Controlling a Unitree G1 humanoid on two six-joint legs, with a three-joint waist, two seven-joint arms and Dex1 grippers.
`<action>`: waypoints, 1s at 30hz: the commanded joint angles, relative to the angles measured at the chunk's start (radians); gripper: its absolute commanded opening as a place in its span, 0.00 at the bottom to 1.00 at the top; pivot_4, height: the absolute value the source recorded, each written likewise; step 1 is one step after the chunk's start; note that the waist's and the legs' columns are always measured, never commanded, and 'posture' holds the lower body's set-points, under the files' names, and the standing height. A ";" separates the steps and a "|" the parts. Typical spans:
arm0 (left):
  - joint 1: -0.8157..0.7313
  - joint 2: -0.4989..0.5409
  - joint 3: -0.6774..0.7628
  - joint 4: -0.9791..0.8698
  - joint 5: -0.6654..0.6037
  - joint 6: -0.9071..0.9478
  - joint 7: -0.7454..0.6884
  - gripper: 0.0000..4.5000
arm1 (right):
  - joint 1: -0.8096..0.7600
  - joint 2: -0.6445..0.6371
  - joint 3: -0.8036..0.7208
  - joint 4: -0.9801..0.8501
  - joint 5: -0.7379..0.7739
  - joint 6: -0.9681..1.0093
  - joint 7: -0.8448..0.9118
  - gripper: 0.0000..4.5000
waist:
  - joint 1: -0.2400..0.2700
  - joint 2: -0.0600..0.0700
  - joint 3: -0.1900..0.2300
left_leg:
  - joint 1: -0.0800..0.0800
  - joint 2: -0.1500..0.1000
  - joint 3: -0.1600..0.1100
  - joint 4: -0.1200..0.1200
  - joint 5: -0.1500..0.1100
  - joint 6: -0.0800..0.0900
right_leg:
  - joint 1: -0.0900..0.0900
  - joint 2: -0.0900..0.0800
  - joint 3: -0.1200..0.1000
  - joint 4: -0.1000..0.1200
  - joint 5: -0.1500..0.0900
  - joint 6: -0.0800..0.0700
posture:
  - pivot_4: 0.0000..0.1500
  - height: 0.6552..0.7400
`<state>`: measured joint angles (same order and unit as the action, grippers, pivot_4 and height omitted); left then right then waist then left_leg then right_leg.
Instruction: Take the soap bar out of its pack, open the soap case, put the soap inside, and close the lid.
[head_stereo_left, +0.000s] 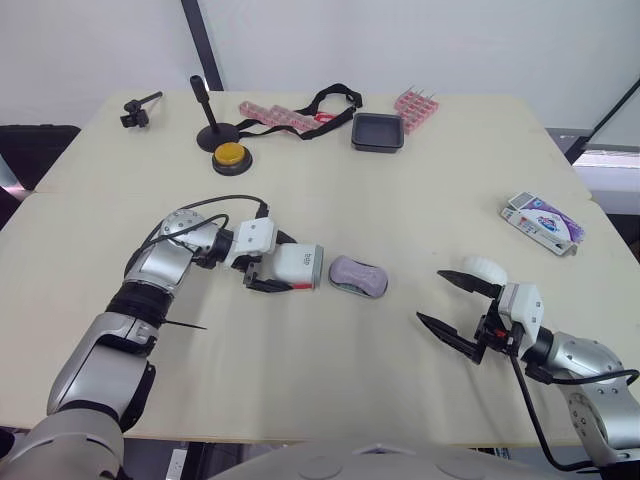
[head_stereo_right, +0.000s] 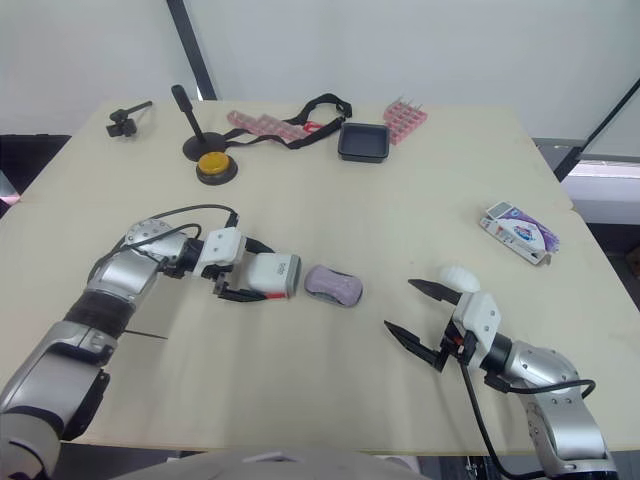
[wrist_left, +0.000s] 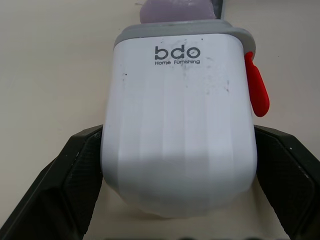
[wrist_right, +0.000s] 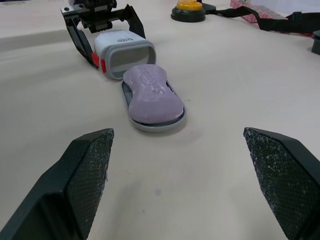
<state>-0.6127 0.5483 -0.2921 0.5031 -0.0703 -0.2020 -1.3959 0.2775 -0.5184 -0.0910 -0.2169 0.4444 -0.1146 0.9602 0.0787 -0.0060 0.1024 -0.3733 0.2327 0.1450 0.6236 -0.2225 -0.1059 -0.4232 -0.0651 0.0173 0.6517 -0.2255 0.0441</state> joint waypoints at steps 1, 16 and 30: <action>0.003 0.005 0.017 -0.013 -0.009 -0.001 0.002 0.91 | 0.006 -0.009 -0.026 -0.035 0.021 -0.002 -0.001 1.00 | 0.000 0.000 0.000 | 0.000 0.000 0.000 0.000 0.000 0.000 | 0.000 0.000 0.000 0.000 0.000 0.000 | 1.00 0.87; 0.003 0.016 0.036 -0.022 -0.035 -0.028 -0.009 0.77 | 0.011 -0.034 0.012 -0.062 -0.018 -0.008 0.024 1.00 | -0.001 0.000 0.000 | 0.000 0.000 0.000 0.000 0.000 0.000 | 0.000 0.000 0.000 -0.001 0.000 0.000 | 1.00 0.87; 0.144 0.093 0.067 -0.235 -0.121 0.043 -0.066 0.77 | -0.444 -0.190 0.246 -0.194 -0.089 0.557 -0.042 1.00 | -0.001 0.002 0.002 | 0.001 0.000 0.001 -0.004 0.001 -0.001 | 0.000 0.004 0.000 -0.002 0.002 0.003 | 1.00 0.87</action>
<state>-0.4673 0.6296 -0.2469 0.3088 -0.1668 -0.1687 -1.4637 -0.1306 -0.7063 0.1278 -0.3703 0.3725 0.3767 0.9341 0.0779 -0.0040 0.1043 -0.3710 0.2328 0.1455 0.6191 -0.2196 -0.1113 -0.4233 -0.0613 0.0168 0.6490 -0.2232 0.0482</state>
